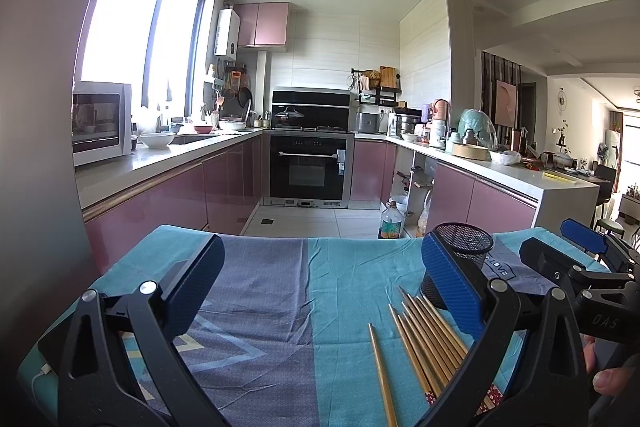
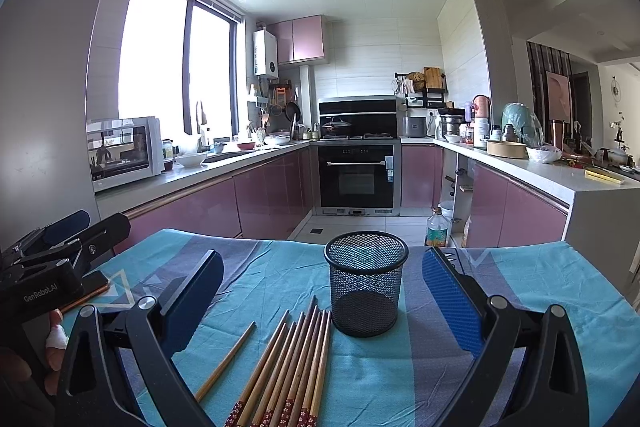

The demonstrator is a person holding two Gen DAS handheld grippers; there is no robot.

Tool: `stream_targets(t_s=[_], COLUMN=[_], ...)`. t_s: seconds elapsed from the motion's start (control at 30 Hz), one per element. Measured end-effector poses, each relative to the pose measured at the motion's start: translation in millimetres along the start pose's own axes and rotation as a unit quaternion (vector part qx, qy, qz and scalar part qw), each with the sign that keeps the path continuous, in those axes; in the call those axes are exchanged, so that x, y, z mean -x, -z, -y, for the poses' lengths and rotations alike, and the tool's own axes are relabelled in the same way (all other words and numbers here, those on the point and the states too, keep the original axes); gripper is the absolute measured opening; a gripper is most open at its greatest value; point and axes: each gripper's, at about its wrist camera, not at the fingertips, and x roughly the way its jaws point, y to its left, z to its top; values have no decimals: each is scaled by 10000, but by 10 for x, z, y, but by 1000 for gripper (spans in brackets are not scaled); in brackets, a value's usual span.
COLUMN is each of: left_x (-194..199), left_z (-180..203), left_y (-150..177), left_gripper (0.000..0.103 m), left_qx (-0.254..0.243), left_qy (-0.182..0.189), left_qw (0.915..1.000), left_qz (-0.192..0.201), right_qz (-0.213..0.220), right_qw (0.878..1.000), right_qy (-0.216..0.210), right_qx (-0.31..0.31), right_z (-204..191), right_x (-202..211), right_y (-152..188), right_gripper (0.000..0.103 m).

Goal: Organize utensils

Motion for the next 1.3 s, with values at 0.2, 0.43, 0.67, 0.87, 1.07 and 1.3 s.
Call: stream_targets(t_s=[0.2,0.43,0.67,0.87,1.07,1.3], left_x=[1,-5,-14,-15,-16,-42], left_z=[-2,2,13,10,12,22], left_y=[-3,2,22,22,22,40], left_gripper=[97,97,97,97,97,97], left_qx=[5,-6,-6,-4,-8,-18], left_qy=[0,7,18,20,18,40], left_qw=[10000,10000,10000,10000,10000,10000], left_qz=[-8,-19,-40,-47,-44,-76], right_qz=[17,29,29,23,25,23], right_qw=[10000,10000,10000,10000,10000,10000], right_qy=[4,21,37,47,50,42], right_qx=[1,-3,-7,-18,-10,-19], right_z=[3,5,-26,-35,-30,-24], right_x=[13,25,21,13,17,16], right_y=[4,1,-5,-4,-2,0], right_gripper=[96,96,96,96,96,96])
